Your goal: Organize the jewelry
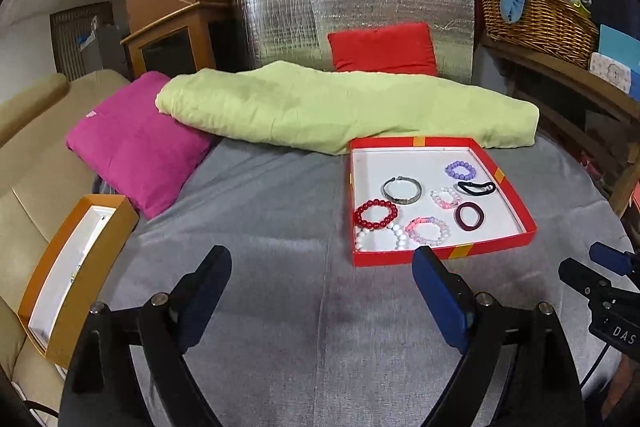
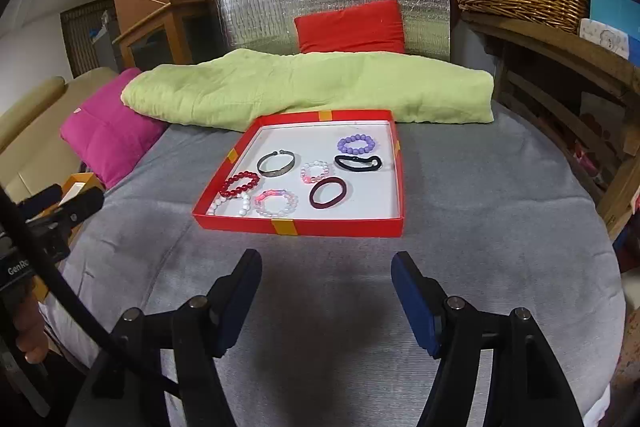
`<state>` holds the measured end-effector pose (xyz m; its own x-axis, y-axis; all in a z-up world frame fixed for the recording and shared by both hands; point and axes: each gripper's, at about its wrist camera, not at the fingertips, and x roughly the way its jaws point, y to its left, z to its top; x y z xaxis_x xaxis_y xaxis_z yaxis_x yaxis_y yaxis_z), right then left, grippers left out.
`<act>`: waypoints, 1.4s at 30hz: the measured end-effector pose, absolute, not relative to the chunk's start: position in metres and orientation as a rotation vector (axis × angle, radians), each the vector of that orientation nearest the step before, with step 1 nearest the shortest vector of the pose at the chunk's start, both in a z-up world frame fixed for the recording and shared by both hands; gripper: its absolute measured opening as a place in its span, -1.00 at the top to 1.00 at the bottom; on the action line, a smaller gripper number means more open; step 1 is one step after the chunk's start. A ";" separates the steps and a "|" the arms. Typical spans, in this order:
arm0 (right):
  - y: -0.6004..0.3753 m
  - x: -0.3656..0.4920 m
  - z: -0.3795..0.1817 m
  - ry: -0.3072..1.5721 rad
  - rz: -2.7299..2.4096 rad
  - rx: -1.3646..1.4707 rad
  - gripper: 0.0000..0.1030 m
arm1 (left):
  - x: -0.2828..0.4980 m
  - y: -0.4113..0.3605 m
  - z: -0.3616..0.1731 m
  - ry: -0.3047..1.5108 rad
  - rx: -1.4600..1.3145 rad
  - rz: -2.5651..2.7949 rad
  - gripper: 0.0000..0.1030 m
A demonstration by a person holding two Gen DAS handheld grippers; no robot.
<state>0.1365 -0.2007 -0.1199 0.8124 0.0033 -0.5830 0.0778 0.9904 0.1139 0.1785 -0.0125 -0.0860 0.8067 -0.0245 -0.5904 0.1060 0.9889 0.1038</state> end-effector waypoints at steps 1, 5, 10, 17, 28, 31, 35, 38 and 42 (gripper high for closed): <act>-0.199 0.137 -0.121 0.620 -0.047 0.129 -0.38 | 0.179 -0.012 -0.087 0.630 0.135 -0.067 -0.78; -0.197 0.141 -0.124 0.631 -0.060 0.135 -0.38 | 0.181 -0.011 -0.089 0.630 0.141 -0.044 -0.78; -0.196 0.145 -0.127 0.639 -0.077 0.151 -0.38 | 0.185 -0.010 -0.094 0.648 0.146 -0.045 -0.78; -0.191 0.148 -0.128 0.636 -0.101 0.134 -0.38 | 0.185 -0.007 -0.095 0.638 0.154 -0.026 -0.78; -0.183 0.152 -0.130 0.637 -0.111 0.102 -0.38 | 0.187 -0.002 -0.096 0.635 0.154 -0.010 -0.78; -0.184 0.152 -0.130 0.638 -0.112 0.105 -0.38 | 0.187 -0.002 -0.096 0.635 0.152 -0.011 -0.78; -0.185 0.152 -0.130 0.637 -0.112 0.105 -0.38 | 0.188 -0.003 -0.097 0.638 0.155 -0.013 -0.78; -0.185 0.151 -0.130 0.634 -0.113 0.106 -0.38 | 0.188 -0.002 -0.096 0.638 0.155 -0.014 -0.78; -0.185 0.152 -0.130 0.635 -0.112 0.106 -0.38 | 0.187 -0.002 -0.096 0.637 0.152 -0.012 -0.78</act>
